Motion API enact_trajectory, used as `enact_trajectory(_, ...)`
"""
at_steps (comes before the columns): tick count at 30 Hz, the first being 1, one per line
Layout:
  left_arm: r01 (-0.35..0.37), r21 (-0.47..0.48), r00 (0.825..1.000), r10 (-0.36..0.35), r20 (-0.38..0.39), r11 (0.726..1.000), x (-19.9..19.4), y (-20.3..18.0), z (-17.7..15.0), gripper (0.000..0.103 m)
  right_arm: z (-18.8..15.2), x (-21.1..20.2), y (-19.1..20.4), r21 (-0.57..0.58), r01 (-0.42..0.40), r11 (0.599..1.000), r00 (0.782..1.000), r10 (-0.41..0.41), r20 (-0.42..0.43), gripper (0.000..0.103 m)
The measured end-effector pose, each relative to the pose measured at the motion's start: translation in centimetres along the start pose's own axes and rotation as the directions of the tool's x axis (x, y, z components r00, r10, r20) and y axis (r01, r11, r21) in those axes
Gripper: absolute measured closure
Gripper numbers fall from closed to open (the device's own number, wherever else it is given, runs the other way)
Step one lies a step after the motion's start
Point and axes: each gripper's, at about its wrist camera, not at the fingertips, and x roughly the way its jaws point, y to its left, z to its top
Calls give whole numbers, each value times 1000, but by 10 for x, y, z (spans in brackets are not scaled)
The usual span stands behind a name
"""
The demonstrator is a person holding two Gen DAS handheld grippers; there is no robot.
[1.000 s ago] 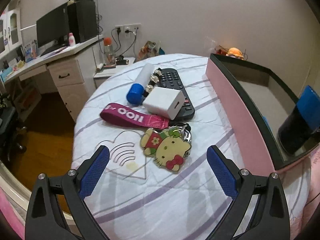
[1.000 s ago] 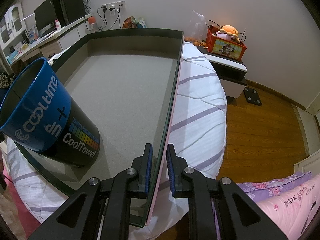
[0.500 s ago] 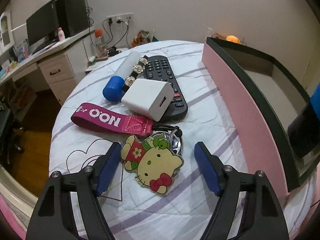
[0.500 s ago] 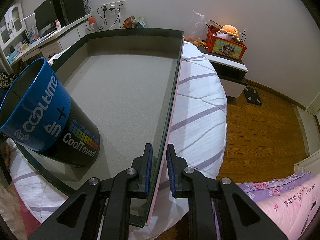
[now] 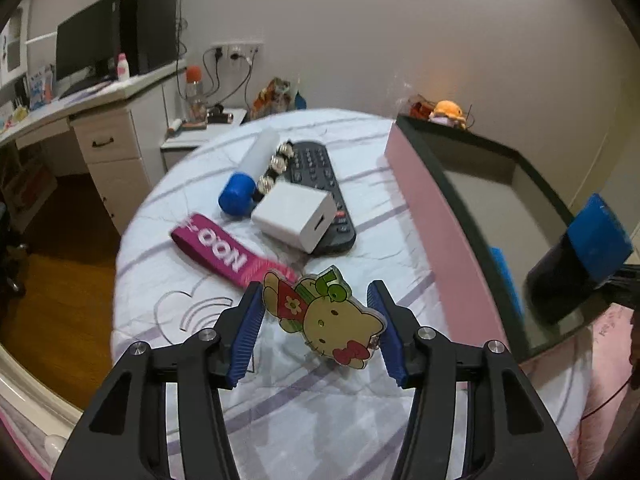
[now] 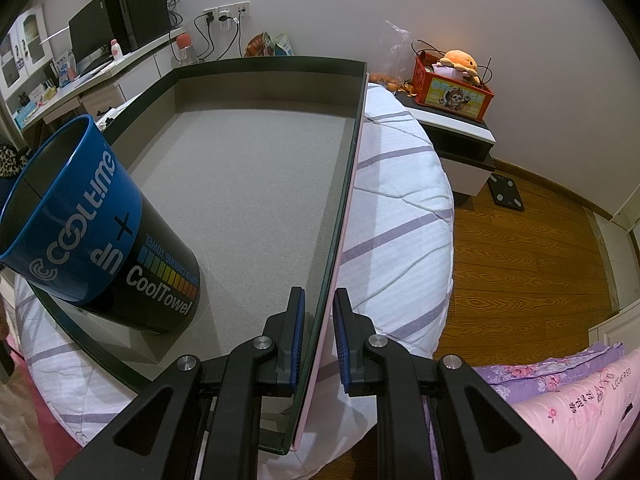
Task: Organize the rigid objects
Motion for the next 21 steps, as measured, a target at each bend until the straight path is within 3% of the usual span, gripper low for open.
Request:
enact_trajectory(14,38,45,993,-43,107,998,-50,-22,21,50,1,0,1,0,0,1000,1000,0,-1,87)
enact_trajectory(15,49,51,992,-55,115,997,-53,-25,24,63,0,0,0,0,0,1000,1000,0,-1,87)
enact_trajectory(17,83,56,987,-90,136,995,-61,-30,29,99,1,0,1,0,0,1000,1000,0,-1,87)
enact_trajectory(21,87,90,987,-98,127,992,-56,-41,39,99,0,-1,0,-1,0,1000,1000,0,-3,87)
